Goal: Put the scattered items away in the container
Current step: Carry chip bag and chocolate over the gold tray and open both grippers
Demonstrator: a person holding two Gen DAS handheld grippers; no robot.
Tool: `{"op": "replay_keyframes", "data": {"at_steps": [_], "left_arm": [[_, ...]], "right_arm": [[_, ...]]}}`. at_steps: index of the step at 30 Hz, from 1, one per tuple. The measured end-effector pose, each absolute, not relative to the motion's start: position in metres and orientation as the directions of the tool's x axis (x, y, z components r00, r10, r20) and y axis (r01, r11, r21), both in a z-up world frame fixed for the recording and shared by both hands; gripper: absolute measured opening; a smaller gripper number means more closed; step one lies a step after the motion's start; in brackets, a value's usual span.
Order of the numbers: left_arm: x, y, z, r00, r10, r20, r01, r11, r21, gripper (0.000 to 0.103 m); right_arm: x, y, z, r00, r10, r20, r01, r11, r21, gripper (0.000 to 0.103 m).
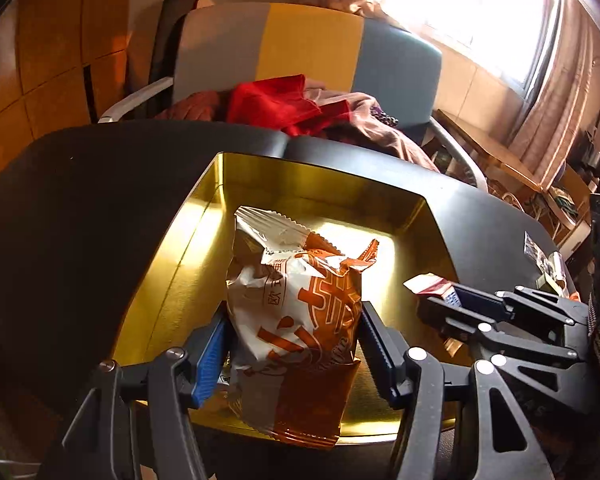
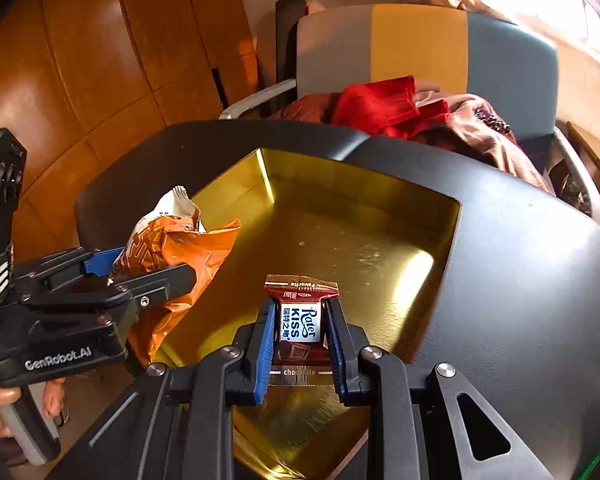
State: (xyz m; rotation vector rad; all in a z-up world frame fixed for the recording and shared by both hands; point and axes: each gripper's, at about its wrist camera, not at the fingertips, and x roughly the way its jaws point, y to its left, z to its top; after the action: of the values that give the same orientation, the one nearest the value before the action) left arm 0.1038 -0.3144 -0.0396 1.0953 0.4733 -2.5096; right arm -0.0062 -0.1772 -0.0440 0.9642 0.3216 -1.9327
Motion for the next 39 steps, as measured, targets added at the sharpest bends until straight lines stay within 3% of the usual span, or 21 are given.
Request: {"op": "replay_keyframes", "data": {"at_steps": [13, 26, 34, 39], "left_arm": [[0.104, -0.318, -0.044, -0.617, -0.21, -0.758, 0.469, -0.872, -0.14, 0.063], [0.104, -0.294, -0.023, -0.642, -0.233, -0.73, 0.442, -0.891, -0.104, 0.07], [0.086, -0.24, 0.001, -0.644, -0.363, -0.673, 0.415, -0.905, 0.091, 0.07], [0.065, -0.211, 0.001, -0.647, -0.322, -0.691, 0.358, -0.929, 0.097, 0.07]], "right_arm": [[-0.002, -0.185, -0.062, -0.248, -0.587, -0.771, 0.818, -0.554, 0.158, 0.027], [0.004, -0.158, -0.049, -0.331, -0.591, -0.736, 0.776, -0.614, 0.145, 0.027], [-0.001, -0.093, -0.023, -0.537, -0.496, -0.683, 0.611, -0.787, 0.091, 0.057], [-0.014, -0.047, -0.021, -0.595, -0.432, -0.678, 0.506, -0.856, 0.102, 0.062]]}}
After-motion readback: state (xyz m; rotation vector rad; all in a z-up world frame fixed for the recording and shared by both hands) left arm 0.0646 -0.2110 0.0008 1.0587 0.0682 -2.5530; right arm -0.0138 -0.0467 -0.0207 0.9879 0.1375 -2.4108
